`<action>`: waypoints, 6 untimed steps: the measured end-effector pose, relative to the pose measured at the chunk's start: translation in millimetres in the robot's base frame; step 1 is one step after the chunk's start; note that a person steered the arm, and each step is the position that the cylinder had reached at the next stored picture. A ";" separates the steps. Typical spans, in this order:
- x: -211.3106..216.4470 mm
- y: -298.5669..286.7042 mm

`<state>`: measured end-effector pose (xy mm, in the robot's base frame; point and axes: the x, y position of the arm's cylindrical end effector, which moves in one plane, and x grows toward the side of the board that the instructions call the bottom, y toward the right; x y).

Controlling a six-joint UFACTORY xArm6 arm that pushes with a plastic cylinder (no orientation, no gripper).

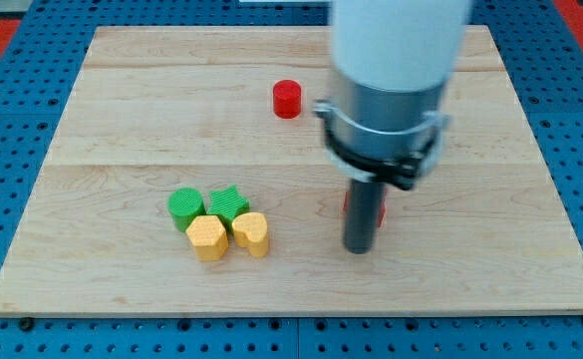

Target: Move the red star into the red circle

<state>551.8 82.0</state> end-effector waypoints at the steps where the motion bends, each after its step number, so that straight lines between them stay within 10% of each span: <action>1: -35.4 10.7; 3: -113.1 -6.5; 6: -122.1 -23.2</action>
